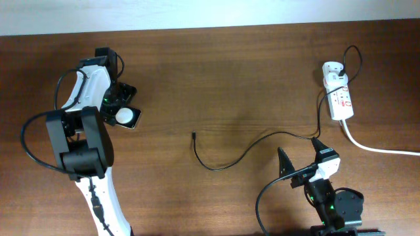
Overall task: Plug charger to phone and switch on socket
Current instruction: 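Move the left gripper over the black phone and lower onto it, then close the left gripper on the phone's long edges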
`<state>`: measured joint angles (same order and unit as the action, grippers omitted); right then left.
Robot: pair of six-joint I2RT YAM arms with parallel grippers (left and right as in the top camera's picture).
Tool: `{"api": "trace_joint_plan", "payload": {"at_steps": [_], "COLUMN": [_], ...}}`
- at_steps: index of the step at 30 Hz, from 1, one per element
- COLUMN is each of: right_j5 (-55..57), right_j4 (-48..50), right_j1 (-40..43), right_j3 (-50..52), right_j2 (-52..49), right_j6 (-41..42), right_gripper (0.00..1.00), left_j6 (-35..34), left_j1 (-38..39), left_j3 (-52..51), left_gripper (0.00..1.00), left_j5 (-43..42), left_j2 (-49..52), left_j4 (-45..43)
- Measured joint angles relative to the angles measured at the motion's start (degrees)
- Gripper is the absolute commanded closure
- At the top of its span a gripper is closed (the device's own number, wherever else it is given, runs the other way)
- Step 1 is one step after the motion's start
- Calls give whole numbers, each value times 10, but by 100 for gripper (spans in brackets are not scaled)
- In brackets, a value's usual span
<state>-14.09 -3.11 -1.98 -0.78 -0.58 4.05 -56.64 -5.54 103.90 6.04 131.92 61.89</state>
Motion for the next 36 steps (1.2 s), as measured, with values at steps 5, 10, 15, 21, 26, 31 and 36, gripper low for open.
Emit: {"api": "trace_joint_plan", "payload": {"at_steps": [5,10,15,21,26,31,36], "right_j5": [0,0,0,0,0,0,0], "right_j4": [0,0,0,0,0,0,0], "right_j1": [0,0,0,0,0,0,0], "right_j3": [0,0,0,0,0,0,0], "right_j2": [0,0,0,0,0,0,0], "right_j6": [0,0,0,0,0,0,0], "right_gripper": [1,1,1,1,1,1,1], "left_j6": [-1,-2,-2,-2,-2,-17,-55], "left_j1": [-1,-12,-21,-21,-22,-23,-28], "left_j3": [-27,-34,-36,-37,-37,-37,-37], "left_gripper": [1,1,2,14,20,32,42], "left_j5": [-1,-13,-24,-25,-24,-32,-59], "left_j2": [-10,-15,-16,-16,-16,-16,-16], "left_j4": [-19,-13,-9,-12,-12,-12,-6]}}
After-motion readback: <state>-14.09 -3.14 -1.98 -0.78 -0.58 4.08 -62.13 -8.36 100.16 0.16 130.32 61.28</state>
